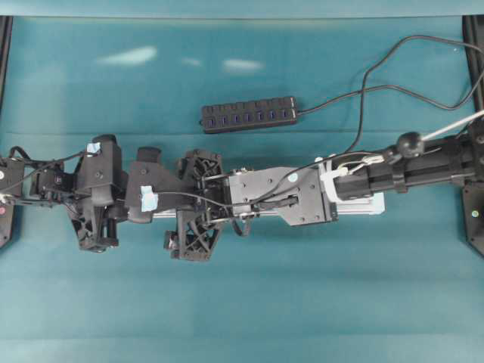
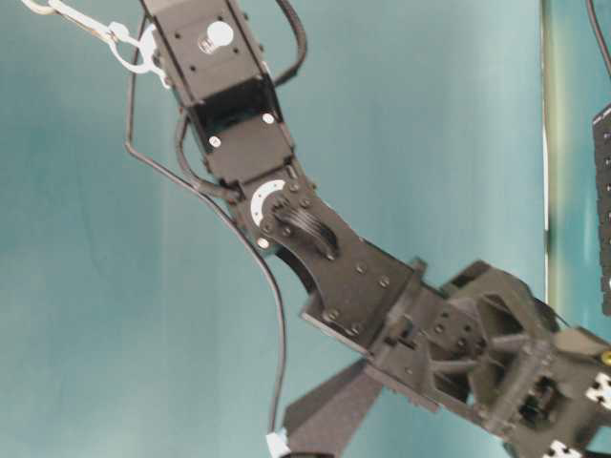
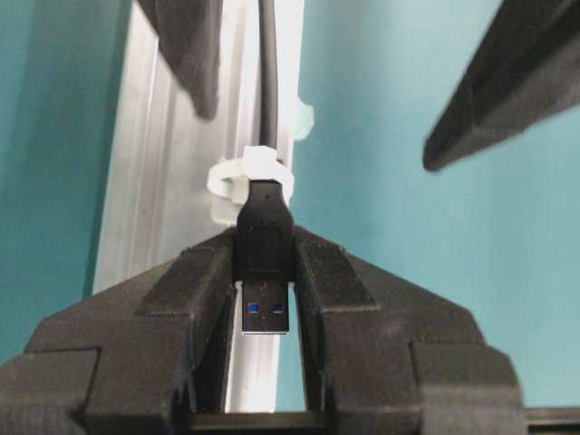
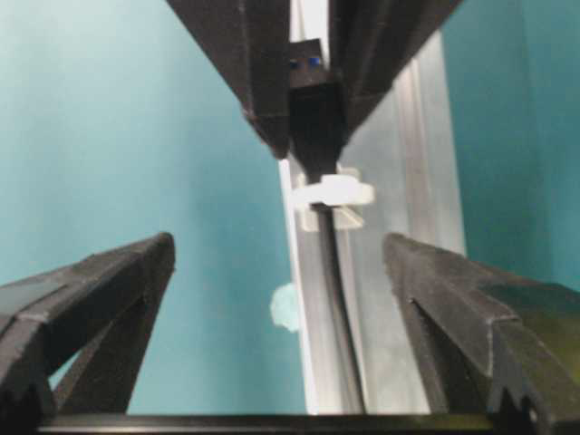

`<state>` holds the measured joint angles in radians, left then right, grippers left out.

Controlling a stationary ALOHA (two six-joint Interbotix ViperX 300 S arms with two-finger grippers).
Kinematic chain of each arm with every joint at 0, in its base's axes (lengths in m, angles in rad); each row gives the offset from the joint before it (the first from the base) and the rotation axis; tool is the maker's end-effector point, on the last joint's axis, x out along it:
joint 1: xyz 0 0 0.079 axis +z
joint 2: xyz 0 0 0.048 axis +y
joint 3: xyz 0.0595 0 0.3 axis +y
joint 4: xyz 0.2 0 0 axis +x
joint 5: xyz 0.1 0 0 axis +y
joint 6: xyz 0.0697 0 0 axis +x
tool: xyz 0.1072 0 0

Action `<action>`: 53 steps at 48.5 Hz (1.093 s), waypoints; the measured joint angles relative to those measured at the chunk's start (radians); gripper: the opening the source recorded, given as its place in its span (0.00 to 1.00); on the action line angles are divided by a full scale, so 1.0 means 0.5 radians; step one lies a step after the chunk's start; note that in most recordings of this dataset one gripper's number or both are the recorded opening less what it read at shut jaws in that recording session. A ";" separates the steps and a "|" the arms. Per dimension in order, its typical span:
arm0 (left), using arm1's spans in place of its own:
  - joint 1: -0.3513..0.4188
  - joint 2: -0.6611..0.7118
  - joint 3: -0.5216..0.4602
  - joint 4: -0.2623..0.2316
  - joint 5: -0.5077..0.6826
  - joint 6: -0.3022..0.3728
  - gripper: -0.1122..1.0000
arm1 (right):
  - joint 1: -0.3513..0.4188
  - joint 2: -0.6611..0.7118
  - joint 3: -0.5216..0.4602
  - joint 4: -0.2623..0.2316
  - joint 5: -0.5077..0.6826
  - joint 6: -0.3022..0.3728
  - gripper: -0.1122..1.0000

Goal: Pass the USB cable through three rings with both arms.
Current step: 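Pull the cable taut along the rail with both grippers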

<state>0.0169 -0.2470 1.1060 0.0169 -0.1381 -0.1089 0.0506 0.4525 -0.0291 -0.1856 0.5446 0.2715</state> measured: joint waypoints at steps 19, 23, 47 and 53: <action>-0.009 -0.132 -0.015 0.000 0.264 -0.009 0.29 | 0.000 -0.150 0.083 -0.006 0.000 -0.006 0.88; -0.009 -0.187 -0.021 0.000 0.337 -0.006 0.29 | 0.000 -0.196 0.104 -0.009 -0.003 0.000 0.88; -0.018 -0.374 -0.104 0.000 0.706 0.018 0.29 | -0.015 -0.497 0.236 -0.031 -0.049 0.000 0.88; -0.021 -0.393 -0.135 0.000 0.773 0.018 0.29 | -0.015 -0.577 0.319 -0.034 -0.095 0.000 0.88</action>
<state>0.0061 -0.4433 1.0385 0.0169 0.2485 -0.0997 0.0430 0.1641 0.1304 -0.2025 0.4970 0.2715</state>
